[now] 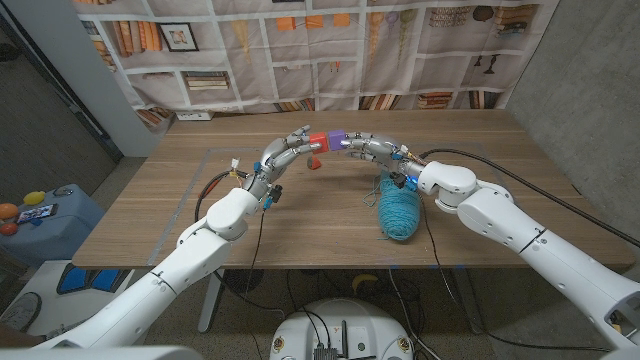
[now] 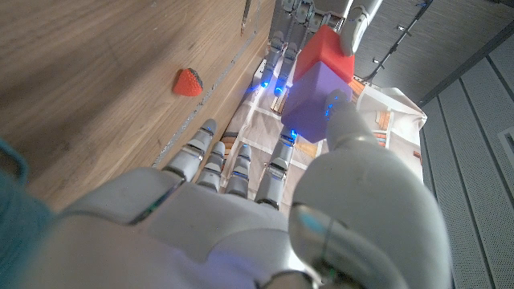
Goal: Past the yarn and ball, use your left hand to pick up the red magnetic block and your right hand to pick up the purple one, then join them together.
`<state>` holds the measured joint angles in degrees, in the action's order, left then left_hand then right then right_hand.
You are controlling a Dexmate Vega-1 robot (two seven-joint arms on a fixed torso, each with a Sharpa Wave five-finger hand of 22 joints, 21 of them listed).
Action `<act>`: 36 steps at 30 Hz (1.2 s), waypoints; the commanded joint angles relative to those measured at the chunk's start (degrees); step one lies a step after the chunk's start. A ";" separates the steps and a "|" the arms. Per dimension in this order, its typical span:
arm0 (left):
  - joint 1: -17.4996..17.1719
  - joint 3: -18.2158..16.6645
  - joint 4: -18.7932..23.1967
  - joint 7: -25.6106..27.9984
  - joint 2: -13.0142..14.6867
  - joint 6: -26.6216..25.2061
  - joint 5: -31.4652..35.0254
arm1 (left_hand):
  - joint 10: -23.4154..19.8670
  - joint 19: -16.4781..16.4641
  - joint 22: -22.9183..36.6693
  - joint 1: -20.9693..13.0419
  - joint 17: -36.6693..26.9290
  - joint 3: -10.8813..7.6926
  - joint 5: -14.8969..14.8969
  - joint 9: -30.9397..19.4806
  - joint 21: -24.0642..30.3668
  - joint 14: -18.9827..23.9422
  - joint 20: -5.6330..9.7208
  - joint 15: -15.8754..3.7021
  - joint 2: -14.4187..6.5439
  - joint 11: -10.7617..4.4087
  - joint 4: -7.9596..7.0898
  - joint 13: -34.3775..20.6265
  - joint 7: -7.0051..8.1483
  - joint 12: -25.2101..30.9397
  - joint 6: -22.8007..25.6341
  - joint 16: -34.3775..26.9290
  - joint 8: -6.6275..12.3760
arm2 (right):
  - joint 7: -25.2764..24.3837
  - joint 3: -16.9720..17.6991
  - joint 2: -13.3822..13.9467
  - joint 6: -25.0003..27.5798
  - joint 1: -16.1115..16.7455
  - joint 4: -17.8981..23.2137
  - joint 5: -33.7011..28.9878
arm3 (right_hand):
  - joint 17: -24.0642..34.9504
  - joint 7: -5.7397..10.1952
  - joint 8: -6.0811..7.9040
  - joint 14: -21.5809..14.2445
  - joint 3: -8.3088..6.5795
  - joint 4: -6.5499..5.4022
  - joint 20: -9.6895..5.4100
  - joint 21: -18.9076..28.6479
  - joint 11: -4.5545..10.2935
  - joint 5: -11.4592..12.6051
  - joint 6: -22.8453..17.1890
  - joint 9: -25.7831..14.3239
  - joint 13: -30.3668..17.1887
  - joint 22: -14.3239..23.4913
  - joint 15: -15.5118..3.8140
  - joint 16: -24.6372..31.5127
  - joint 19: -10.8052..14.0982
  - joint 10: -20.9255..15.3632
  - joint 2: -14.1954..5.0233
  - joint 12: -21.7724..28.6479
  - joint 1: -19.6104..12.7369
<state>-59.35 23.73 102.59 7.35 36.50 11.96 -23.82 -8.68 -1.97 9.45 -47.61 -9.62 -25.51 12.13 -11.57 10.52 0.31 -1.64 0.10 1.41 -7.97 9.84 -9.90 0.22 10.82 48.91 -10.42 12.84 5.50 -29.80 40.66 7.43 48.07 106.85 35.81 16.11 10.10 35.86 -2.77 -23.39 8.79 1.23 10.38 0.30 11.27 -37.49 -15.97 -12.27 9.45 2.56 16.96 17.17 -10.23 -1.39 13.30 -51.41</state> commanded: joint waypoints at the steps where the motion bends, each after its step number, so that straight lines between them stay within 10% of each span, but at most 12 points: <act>1: 0.37 0.31 -0.55 0.01 -0.38 -0.19 -0.26 | -0.10 0.08 0.27 -1.51 -0.09 -0.11 0.23 -0.25 0.15 -0.05 -0.54 0.31 -2.05 0.55 -0.19 -0.11 3.70 0.02 4.36 0.15 0.03 | 0.77 -0.43 -0.62 -0.17 -0.85 -0.98 0.03 | 0.25 2.23 0.70 -0.41 0.28 -0.05 -0.18 0.40 -0.11 0.37 -3.11 -0.09 -0.10 0.10 -0.02 0.21 0.18 -0.43 -1.58 -0.27 0.45; 36: 0.34 0.56 -1.27 0.41 -1.18 0.48 -0.58 | -0.23 0.03 0.27 -1.71 -0.08 0.11 0.29 -0.34 0.20 -0.01 -0.55 0.44 -2.23 0.42 -0.13 -0.12 3.57 0.04 4.75 0.14 0.09 | 2.65 -0.84 -0.17 -0.97 -1.40 -1.65 -0.56 | 0.50 1.65 -2.51 0.67 2.47 0.77 2.00 0.27 -1.77 -0.42 4.17 1.27 -0.17 0.12 2.46 -0.48 -0.35 2.43 1.12 -1.53 0.67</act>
<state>-58.64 24.31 101.22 7.55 35.53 12.11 -24.17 -8.89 -1.77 9.45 -47.67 -9.62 -25.30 12.10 -11.57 10.52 0.31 -1.85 0.10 1.46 -7.76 10.03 -9.89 -0.12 10.82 49.25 -10.42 12.37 8.05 -30.40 40.25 6.55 46.78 105.10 35.96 16.37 11.68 33.58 -2.26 -21.10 9.65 2.99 10.61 -1.46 11.01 -33.80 -14.70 -12.27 9.45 4.32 16.54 16.66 -8.07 -1.13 11.86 -49.98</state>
